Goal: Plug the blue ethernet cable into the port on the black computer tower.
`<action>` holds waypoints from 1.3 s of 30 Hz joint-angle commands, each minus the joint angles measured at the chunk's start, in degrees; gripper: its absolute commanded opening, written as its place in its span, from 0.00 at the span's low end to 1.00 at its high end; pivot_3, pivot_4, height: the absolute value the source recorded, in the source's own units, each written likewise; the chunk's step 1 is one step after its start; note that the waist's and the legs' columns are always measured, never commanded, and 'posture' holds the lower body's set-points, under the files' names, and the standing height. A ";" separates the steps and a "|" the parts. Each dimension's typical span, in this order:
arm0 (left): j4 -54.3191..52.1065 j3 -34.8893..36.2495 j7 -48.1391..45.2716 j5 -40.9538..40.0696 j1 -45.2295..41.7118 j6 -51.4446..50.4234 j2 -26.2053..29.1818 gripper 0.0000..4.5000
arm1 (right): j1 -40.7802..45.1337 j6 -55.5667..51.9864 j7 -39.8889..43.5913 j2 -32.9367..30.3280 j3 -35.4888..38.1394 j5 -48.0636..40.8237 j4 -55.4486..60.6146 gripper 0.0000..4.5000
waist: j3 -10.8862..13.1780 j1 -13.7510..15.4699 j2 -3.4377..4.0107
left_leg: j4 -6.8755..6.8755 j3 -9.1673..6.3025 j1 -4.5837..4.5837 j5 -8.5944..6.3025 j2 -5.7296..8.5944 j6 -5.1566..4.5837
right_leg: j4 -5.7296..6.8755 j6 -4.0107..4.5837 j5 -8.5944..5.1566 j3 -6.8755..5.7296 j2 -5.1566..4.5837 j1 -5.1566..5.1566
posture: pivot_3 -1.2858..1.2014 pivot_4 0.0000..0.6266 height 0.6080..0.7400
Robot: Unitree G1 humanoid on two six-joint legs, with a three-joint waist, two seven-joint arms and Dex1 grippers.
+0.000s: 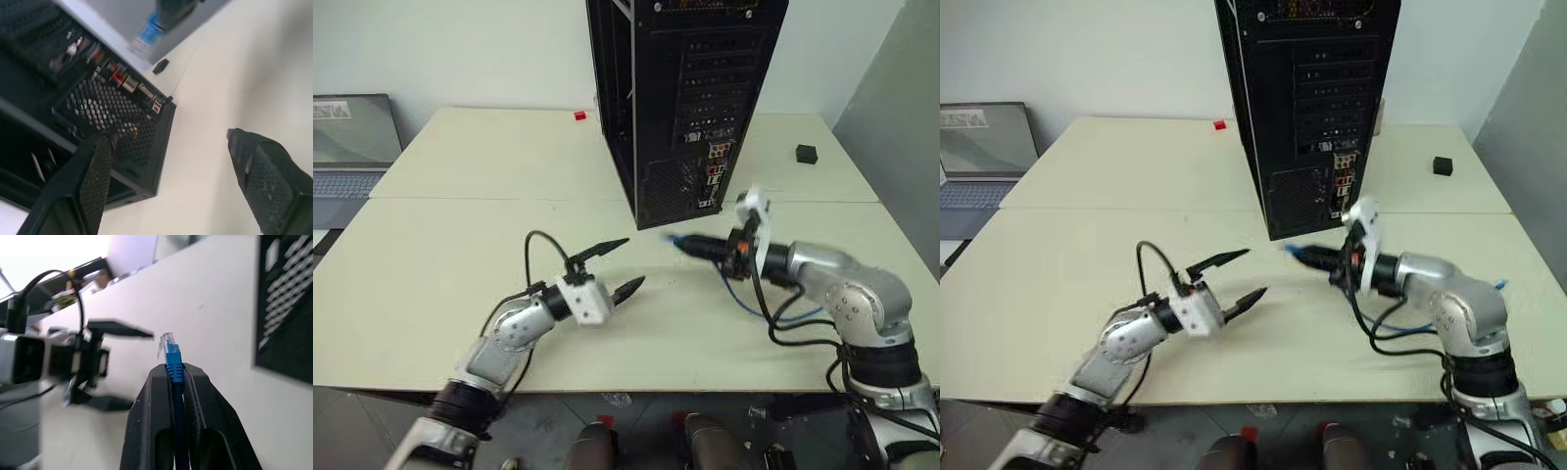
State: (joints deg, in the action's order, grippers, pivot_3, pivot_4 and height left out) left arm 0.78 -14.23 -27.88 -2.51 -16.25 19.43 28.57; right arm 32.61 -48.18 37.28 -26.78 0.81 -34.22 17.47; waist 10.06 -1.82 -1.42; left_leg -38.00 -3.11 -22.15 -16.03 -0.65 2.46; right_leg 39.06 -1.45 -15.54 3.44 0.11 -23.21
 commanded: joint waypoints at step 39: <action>-13.39 2.12 5.11 -8.32 -12.87 -44.83 -18.20 0.84 | 8.72 21.46 -28.48 15.00 2.81 24.39 -23.33 0.00 | 0.00 -0.04 0.01 | -0.01 0.12 0.03 0.01 0.01 0.02 | 0.02 0.01 0.01 0.29 0.25 -0.04 | 0.52 0.24 1.00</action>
State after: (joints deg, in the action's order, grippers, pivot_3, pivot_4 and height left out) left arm -11.03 -13.09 -23.10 -11.22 -28.31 -25.86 10.70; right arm 39.50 -28.84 8.75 -11.38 2.34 -10.12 -6.14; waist 10.06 -1.86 -1.41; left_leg -38.01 -2.99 -22.12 -16.02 -0.64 2.49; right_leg 39.08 -1.44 -15.53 3.73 0.36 -23.25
